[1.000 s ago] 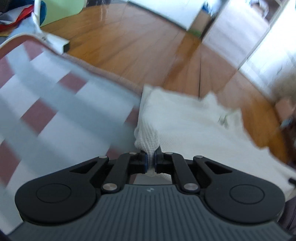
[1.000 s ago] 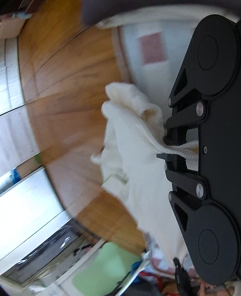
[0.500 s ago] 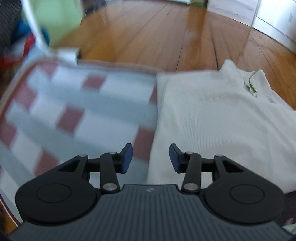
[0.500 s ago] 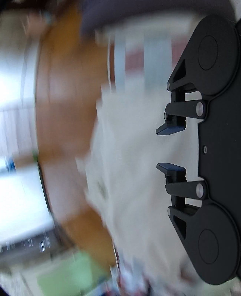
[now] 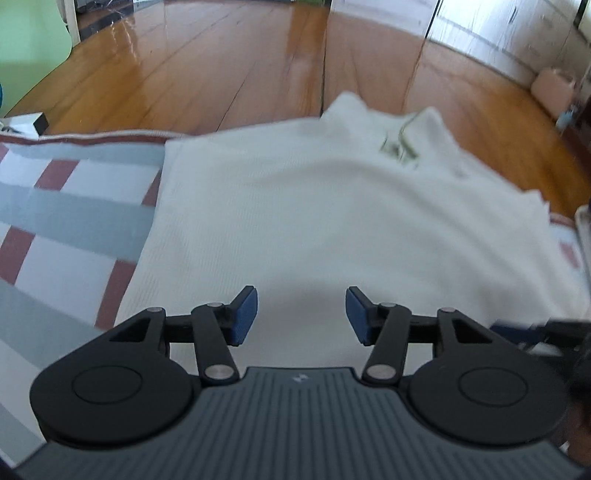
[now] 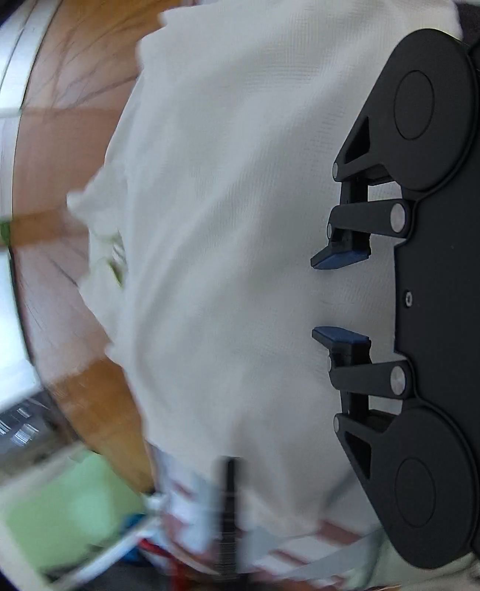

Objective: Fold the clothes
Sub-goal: 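Release the sleepsuit with both grippers and pull back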

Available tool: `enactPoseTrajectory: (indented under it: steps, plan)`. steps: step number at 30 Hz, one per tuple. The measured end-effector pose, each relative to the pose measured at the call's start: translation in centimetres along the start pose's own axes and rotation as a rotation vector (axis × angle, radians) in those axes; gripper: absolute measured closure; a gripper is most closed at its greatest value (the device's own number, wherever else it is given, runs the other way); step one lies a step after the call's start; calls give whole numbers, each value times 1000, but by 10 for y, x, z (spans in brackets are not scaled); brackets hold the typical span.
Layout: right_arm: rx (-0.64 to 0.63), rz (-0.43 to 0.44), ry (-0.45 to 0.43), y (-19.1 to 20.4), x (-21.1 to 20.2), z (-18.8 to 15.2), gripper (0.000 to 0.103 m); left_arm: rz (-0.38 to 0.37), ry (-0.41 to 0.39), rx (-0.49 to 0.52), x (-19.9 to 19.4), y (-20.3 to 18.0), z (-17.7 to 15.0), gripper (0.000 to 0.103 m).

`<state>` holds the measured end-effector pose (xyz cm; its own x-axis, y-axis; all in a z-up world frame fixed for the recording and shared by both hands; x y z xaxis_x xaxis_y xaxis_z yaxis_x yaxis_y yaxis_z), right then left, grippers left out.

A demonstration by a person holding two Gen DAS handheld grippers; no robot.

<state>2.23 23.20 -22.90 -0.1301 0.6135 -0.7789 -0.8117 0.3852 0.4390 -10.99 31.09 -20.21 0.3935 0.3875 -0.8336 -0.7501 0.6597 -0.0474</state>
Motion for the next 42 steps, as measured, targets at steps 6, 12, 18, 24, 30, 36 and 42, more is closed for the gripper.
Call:
enactPoseTrajectory:
  steps: [6, 12, 18, 24, 30, 36, 42]
  plan:
    - [-98, -51, -4, 3, 5, -12, 68, -18, 13, -37, 8, 13, -6, 51]
    - [-222, -128, -60, 14, 0, -13, 102, 4, 43, -9, 18, 17, -9, 51]
    - [-215, -134, -113, 9, -22, 3, 102, 11, 50, 22, 13, 12, -11, 51]
    - [-178, -164, -161, -13, -37, 28, 102, 4, 46, -35, 17, 22, -10, 51]
    - [40, -144, -205, -84, -67, 87, 102, -61, -32, -41, 6, 16, 0, 51]
    - [58, -274, -261, -168, -98, 184, 102, -2, -133, 94, -5, -9, 16, 50]
    - [157, -291, -396, -249, -131, 298, 73, -5, -78, 113, 18, -18, 17, 50]
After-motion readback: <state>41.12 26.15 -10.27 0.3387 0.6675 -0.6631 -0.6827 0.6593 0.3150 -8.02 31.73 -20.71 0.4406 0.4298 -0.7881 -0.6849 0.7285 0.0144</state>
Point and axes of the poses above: each gripper's, at about its wrist camera, not at the fingertips, and x roughly the way its jaws point, y to its left, z to its top, the point moved 10 cm from there along x, roughly the way its jaws point, and after that the axes turned 9 degrees about x, right-handed, at the moved point
